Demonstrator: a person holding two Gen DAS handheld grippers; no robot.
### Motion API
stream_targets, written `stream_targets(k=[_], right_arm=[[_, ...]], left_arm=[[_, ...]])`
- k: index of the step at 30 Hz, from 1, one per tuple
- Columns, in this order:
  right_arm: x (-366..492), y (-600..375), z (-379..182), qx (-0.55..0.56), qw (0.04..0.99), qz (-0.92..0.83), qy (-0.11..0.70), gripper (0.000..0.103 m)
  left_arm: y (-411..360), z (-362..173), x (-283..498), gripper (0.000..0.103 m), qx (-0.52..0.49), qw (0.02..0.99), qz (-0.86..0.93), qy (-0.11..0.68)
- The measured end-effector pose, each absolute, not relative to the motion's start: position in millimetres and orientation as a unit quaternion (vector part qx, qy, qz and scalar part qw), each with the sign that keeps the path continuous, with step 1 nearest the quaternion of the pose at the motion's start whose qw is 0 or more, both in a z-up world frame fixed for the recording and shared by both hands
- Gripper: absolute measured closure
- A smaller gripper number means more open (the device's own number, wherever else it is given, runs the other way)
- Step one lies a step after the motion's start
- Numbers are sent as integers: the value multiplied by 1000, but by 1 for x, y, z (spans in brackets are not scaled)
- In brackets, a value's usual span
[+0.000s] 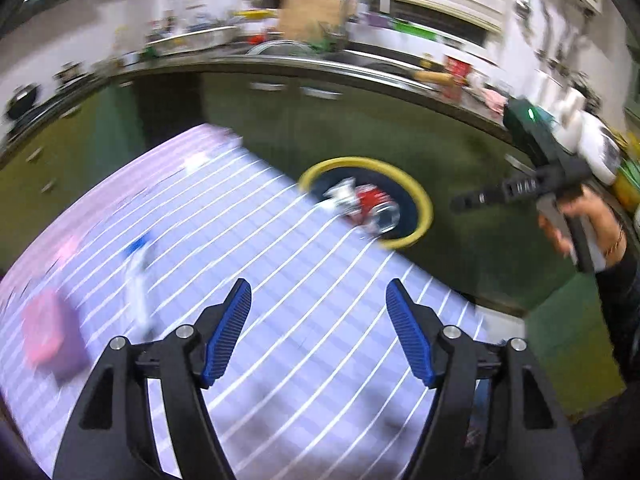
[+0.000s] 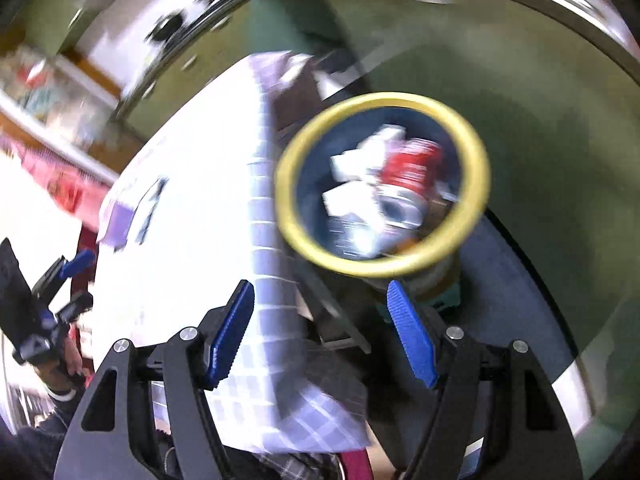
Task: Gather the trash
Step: 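Grasp the white toothpaste tube by its blue end with the right gripper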
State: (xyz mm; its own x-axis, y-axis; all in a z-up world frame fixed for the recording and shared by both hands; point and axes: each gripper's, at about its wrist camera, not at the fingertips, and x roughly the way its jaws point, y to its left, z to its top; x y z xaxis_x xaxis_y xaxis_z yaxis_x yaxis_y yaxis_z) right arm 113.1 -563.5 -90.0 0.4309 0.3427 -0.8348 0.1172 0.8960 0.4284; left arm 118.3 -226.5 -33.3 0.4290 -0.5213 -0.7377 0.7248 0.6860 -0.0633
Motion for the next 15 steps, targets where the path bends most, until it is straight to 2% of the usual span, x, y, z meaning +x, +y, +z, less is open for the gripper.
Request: stream_targets(k=[8,15], right_arm=[[205,-398,-69,150,788,189,567,32],[291,-289,-96,122,747,187,626,32]], left_arm=[[-101,-40,97,31,68,877,-269,392],[-60,-45,83,30,58,887,-244,387]])
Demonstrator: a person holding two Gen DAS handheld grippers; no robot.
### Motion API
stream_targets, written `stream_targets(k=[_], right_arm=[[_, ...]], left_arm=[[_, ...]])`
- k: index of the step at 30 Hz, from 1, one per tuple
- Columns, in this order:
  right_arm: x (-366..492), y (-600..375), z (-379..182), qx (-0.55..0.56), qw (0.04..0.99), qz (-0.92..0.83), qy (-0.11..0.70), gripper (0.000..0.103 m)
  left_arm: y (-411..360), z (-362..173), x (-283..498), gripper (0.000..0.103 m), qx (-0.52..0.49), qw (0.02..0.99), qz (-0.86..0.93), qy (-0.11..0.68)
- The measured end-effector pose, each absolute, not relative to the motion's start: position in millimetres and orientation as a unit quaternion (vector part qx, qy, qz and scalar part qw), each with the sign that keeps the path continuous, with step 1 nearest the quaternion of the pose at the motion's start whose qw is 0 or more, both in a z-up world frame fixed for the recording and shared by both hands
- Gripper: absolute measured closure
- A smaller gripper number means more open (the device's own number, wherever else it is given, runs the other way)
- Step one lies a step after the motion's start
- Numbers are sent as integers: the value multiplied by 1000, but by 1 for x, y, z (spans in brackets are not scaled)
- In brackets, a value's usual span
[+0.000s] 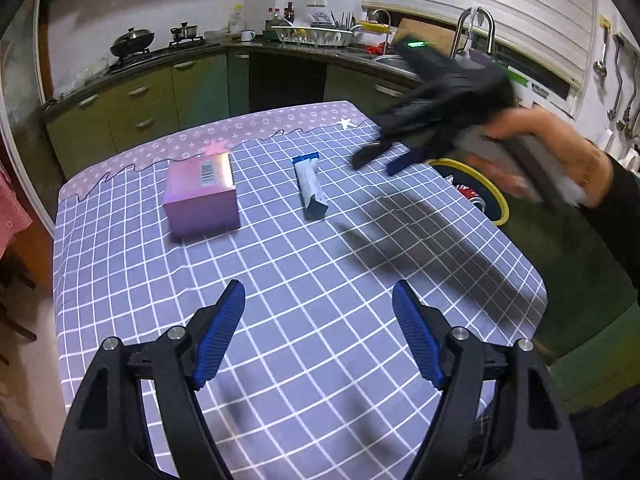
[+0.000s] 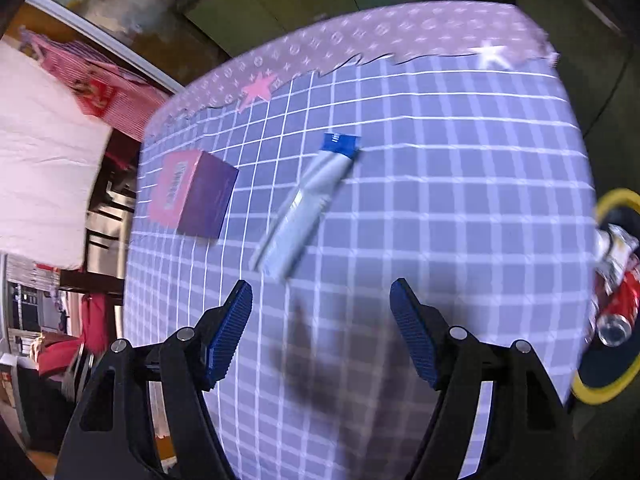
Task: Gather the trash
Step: 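Grasp the white toothpaste tube by its blue end with the right gripper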
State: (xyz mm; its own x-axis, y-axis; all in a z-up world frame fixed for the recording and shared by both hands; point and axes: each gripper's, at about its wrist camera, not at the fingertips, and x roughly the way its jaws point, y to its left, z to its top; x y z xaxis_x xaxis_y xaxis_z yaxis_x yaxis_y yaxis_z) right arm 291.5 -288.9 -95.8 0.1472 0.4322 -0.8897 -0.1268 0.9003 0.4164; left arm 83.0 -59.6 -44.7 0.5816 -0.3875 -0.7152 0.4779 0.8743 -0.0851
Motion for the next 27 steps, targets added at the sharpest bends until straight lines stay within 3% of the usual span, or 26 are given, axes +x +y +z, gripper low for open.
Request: stream_targets(k=[6,11,15,23,27], right_arm=[[327,-253,-113,99,733,149,656,36],[339,-231,-123,74,723,117,677,52],[339,-224,-127,49,719,99,686,56],[334,-210,-124,13,718,98,690,81],[325,-213,-118,-4,722,106,684,85]], left_arm=[[-41,-43,79,28,51,893,-244,374],[-33,-44,75,28,41,894,-250,368],[-24,-44,72,27,38,897,-251,362],[-8,-45,69,27,24,900,-240,362],[-8,-47,68,27,25,900,-240,362]])
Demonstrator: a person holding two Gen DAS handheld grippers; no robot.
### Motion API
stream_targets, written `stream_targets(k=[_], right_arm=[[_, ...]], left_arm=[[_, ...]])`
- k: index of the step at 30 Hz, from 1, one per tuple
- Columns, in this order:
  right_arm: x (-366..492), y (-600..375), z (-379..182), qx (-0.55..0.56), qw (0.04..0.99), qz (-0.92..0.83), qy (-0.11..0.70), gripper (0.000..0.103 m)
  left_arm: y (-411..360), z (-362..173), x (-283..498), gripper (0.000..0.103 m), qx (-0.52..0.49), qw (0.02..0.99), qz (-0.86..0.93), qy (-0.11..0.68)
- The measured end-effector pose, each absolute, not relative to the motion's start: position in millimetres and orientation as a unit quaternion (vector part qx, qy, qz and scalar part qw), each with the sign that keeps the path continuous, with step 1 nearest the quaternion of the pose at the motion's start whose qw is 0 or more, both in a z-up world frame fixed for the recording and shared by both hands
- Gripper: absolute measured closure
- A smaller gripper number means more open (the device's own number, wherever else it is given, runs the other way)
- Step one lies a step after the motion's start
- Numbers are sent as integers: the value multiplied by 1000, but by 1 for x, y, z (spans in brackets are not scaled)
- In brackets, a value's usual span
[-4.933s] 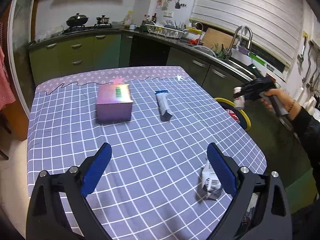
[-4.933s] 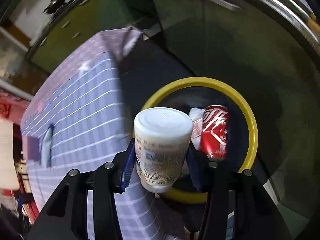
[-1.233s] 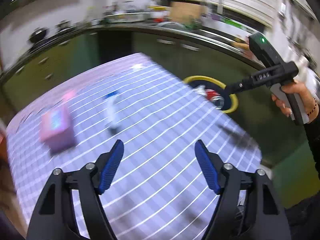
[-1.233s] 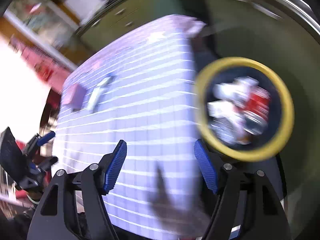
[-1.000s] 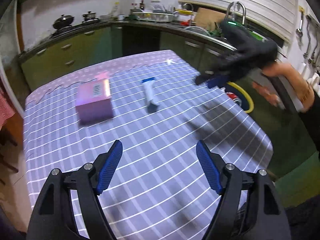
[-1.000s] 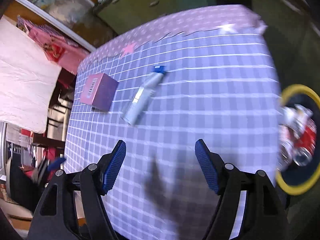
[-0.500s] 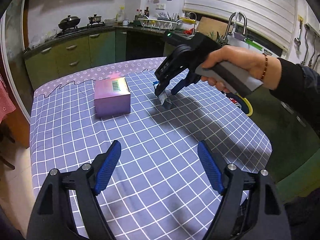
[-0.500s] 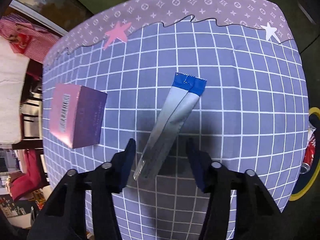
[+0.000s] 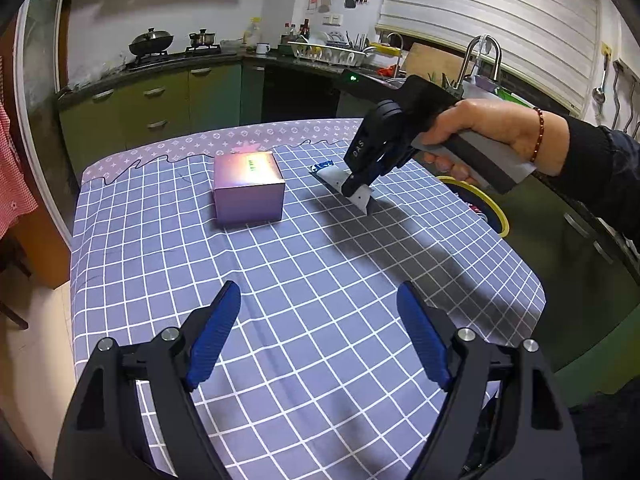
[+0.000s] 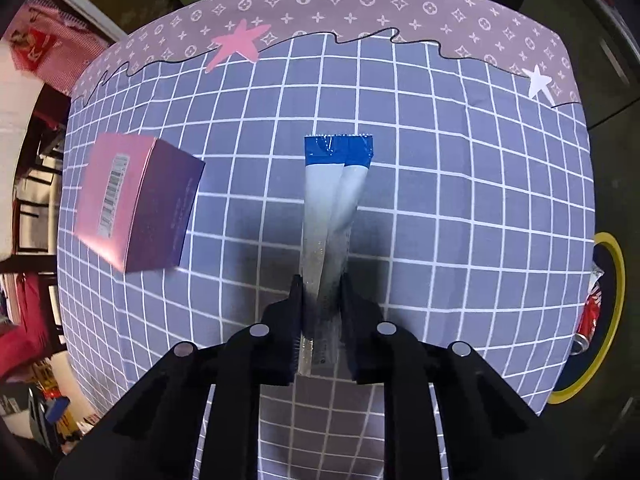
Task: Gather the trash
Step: 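Grasp the white toothpaste tube by its blue end with the right gripper, then carry the toothpaste tube over the bin and open the right gripper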
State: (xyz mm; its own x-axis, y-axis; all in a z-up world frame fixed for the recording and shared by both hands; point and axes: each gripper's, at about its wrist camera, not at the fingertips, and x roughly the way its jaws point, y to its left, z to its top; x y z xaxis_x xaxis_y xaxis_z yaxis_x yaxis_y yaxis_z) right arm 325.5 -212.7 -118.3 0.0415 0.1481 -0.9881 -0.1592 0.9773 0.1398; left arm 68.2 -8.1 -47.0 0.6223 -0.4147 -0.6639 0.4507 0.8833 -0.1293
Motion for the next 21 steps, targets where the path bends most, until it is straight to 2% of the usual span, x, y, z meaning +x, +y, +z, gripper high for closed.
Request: stream_targets(k=[13,17,21], right_arm=[[277,-279,-61,41,756,154,635,86],[260,-343,-39,68,777,127,613,86],[250,-424,-42,93,788,59,605,86]], left_arm=[[-31,-41,66,27,42,897,-247,363],[-40,-41,66,27,48,896,-251,364],[-50,-41,67,27,56,893,-254,367]])
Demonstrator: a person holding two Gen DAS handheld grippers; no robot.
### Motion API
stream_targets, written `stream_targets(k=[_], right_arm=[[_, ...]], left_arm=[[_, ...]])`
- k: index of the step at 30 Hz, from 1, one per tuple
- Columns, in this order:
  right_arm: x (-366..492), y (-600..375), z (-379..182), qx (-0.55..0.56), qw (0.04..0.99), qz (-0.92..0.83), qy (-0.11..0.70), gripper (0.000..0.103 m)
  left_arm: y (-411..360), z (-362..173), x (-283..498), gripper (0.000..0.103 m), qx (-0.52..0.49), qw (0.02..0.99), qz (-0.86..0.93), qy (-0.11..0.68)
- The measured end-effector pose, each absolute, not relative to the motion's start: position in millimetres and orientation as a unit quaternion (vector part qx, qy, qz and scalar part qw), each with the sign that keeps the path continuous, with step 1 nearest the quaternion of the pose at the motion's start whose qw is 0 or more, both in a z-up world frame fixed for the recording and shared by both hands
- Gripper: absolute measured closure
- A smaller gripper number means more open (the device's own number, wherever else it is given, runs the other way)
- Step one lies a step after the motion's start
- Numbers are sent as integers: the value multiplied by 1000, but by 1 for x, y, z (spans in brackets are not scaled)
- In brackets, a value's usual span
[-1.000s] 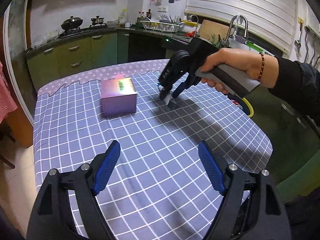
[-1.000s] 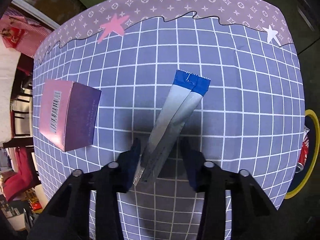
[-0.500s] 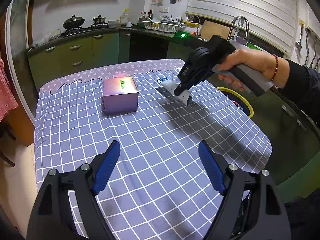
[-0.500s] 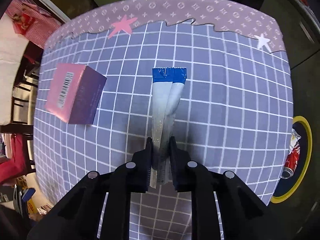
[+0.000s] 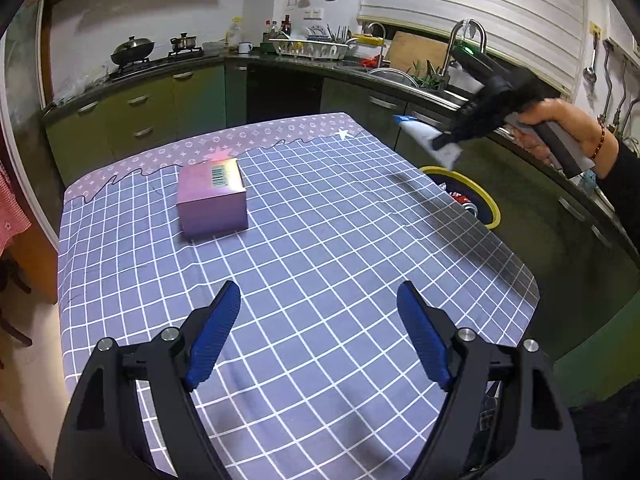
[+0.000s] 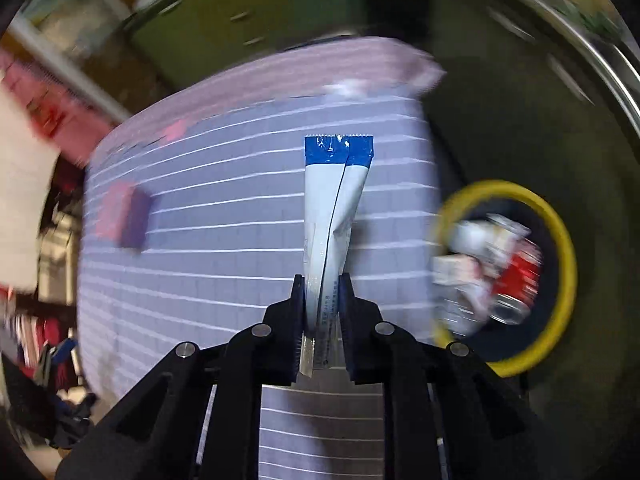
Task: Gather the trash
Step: 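Carry the toothpaste tube over the bin and open the right gripper, then grasp the pink box with the left gripper and lift it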
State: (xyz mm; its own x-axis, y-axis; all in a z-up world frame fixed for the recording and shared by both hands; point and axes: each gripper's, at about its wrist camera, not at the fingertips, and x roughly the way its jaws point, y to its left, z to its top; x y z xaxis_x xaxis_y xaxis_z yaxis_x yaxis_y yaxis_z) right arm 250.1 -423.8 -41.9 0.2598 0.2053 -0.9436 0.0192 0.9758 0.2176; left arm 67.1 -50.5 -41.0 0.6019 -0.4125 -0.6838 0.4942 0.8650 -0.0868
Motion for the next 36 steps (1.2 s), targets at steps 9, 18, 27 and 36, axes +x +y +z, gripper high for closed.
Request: stream_targets(k=[9,18,27,36], right_arm=[[243,-559,-103,130,766,-56,627,85],[246,-585,-134,147,755,-62,636,67],[206,-579,-89,170,791,-13,587,56],[181,-562,-81,143,802,17,579,56]], left_arm=[[-75,-43,71,27,71,887,-256,379],[-91,-40,74,26,86,884,-259,381],[-83,-37,106,11,84,885,-224,399],[-49,-30,207,7,-16,864,-143,483]])
